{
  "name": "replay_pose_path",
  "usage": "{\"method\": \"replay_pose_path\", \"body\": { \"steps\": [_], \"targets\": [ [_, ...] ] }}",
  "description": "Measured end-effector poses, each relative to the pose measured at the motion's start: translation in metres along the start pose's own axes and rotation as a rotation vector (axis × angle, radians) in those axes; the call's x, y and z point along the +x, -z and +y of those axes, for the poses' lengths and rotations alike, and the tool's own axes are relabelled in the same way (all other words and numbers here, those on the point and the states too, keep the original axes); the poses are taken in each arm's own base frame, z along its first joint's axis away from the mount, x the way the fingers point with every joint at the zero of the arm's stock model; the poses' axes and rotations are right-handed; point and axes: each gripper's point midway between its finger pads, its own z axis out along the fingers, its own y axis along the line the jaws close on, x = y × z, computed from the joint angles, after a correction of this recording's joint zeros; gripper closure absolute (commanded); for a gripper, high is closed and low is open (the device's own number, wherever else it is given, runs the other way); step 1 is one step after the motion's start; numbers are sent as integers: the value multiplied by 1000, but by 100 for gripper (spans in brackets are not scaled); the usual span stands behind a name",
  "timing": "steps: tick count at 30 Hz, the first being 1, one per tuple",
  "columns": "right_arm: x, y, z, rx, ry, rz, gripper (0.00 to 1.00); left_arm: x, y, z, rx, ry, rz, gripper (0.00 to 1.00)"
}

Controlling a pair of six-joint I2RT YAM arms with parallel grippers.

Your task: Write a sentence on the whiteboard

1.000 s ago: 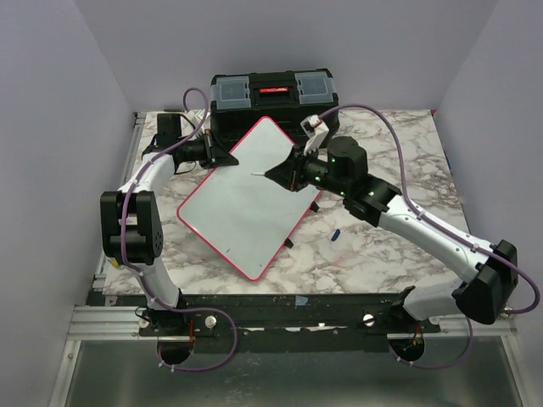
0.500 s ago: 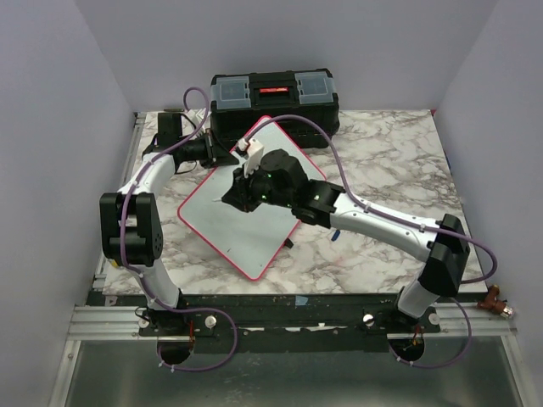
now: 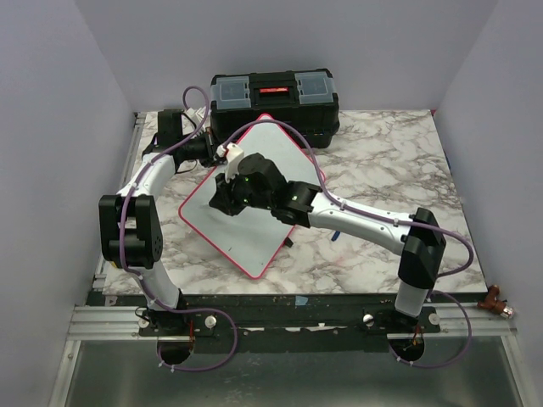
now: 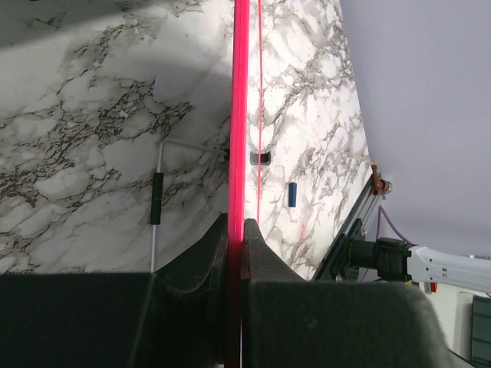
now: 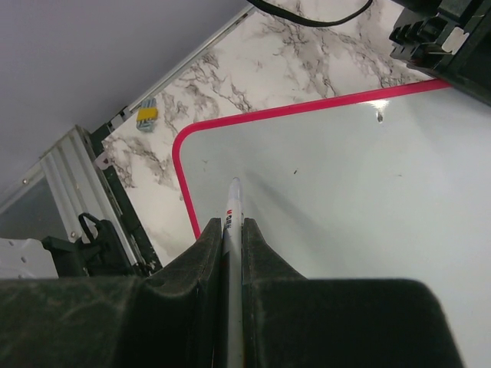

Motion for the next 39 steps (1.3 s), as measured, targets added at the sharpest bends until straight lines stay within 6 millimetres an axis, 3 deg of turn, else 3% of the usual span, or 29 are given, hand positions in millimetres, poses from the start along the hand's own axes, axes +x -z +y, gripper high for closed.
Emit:
{"method": "replay_pose_path", "body": {
  "steps": [12, 39],
  "targets": [
    [0, -17, 5, 0, 11, 2, 99, 0, 0, 0, 1, -1, 0, 100],
    [16, -22, -2, 64, 20, 16, 99, 1, -4, -3, 3, -11, 2, 100]
  ]
}}
